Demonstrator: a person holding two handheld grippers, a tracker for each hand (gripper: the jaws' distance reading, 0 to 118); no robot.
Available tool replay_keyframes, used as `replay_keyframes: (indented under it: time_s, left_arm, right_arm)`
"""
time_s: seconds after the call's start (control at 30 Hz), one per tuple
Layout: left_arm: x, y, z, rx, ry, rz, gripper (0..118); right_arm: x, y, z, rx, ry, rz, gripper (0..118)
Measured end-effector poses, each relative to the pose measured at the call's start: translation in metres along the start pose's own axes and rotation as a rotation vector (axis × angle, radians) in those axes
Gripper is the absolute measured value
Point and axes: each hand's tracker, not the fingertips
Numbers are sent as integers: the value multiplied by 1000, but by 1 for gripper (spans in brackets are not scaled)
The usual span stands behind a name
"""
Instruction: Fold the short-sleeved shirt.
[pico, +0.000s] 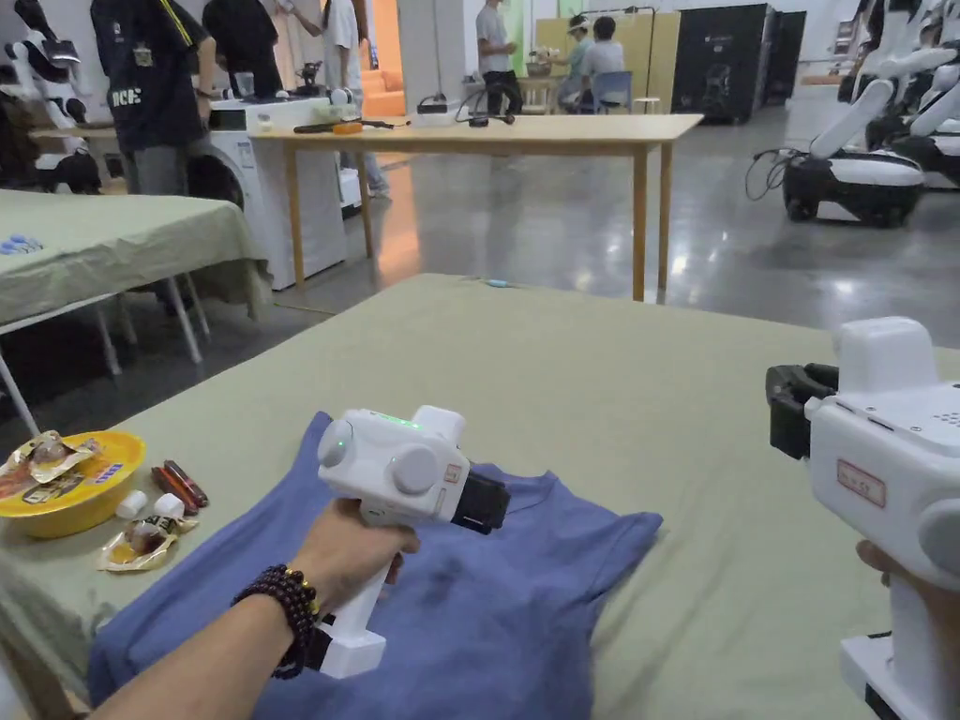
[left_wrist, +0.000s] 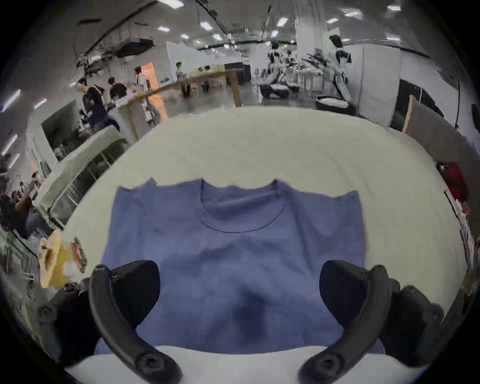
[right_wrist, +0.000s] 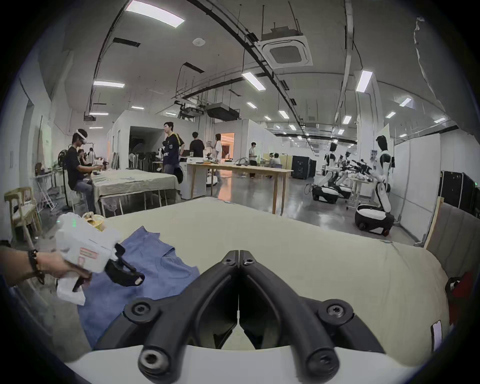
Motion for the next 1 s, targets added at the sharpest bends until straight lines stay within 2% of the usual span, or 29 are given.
replay_keyframes:
  time_s: [0.13,0.43,0.47,0.5,0.53,0.57,0.6,0.67,0.8,0.87,1.0]
  left_arm:
    - [-7,-4,-39,-56,5,24,118]
    - [-11,-23,-82,-145,-10,56,105]
    - [-9,-23,-80,-146,-12,54,96]
    - [-7,-22,-78,-142,-14,43,72]
    - [-6,-21,-72,-126,-40,28,43]
    - [-3,-20,-65,-79,-56,15,8]
    - [1,-21,-59,-50,-22,-12,0]
    - [3,-26,-56,-35,42,-71,0]
    - [5,-26,-51,-19,32,-42,0]
    - [8,-18,-36,72,24,-15,0]
    - [23,6,-6,204,-42,-75,0]
  right_arm:
    - [0,-10,-14,-23,19,10,1]
    - [-11,-20,-26,-60,65,20,1]
    - [-12,-20,-26,-61,65,25,1]
    - [-13,-21,-26,-63,63,31,1]
    - [-14,-22,-26,-67,60,36,1]
    - [-15,-22,-26,-72,60,41,1]
    - [-16,-22,-26,-73,62,42,1]
    - [-18,-24,-25,-74,71,34,1]
    - [-21,-25,-23,-88,79,46,1]
    - [-18,-26,-19,-89,78,48,1]
    - [-5,-28,-5,-89,65,29,1]
